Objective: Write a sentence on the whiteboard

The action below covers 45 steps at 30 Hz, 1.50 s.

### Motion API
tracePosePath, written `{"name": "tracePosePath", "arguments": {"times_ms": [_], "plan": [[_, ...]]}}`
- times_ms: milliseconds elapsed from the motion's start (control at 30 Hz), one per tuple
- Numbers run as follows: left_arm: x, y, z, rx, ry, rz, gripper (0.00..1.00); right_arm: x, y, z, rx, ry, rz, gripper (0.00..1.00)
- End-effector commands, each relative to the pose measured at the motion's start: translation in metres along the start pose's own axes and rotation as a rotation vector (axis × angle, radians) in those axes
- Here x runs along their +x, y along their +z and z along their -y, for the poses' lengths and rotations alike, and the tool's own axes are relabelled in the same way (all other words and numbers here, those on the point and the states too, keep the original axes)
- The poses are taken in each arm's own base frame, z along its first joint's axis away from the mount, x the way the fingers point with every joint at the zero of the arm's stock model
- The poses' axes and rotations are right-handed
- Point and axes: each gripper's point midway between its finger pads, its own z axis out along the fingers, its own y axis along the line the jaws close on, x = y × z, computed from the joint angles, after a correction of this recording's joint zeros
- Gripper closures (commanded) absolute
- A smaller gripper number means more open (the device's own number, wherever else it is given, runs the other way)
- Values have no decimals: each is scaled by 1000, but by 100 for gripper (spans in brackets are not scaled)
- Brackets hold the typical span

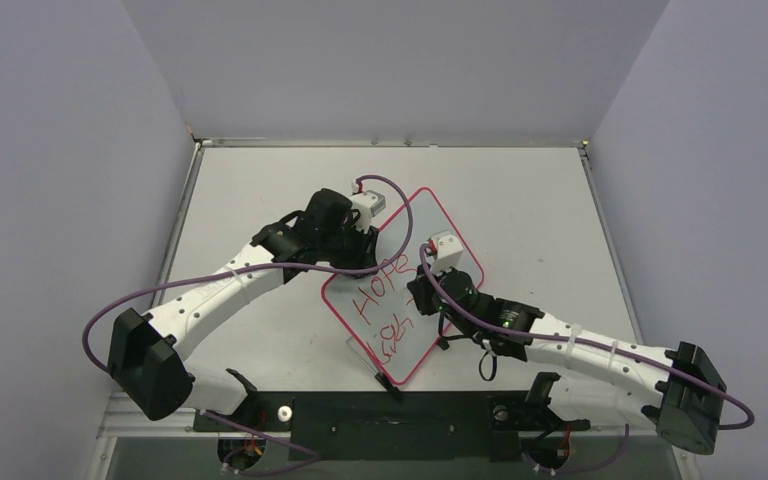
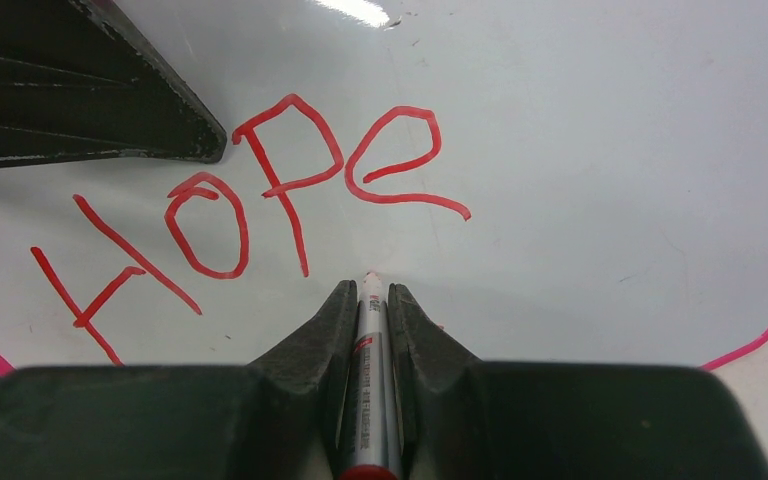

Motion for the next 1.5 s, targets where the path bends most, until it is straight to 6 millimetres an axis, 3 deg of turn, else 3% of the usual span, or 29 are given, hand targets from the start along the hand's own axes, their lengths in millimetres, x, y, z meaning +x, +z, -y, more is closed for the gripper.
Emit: {"name": "tracePosePath", "arguments": {"times_ms": [0, 700, 933, 1167, 1467], "plan": [[39, 2, -51, -232, 174, -154, 100, -11, 3, -2, -2, 24, 44, 100], [39, 2, -53, -239, 174, -156, 100, 68, -21, 21, 8, 48, -113, 100], [39, 2, -53, -241, 174, -156, 100, 81, -28, 30, 41, 42, -137, 100], [39, 2, -53, -240, 173, -157, 100, 64, -23, 40, 117, 19, -101, 100], [38, 0, -52, -236, 173, -148, 100, -15, -25, 28, 131, -6, 56, 100]]}}
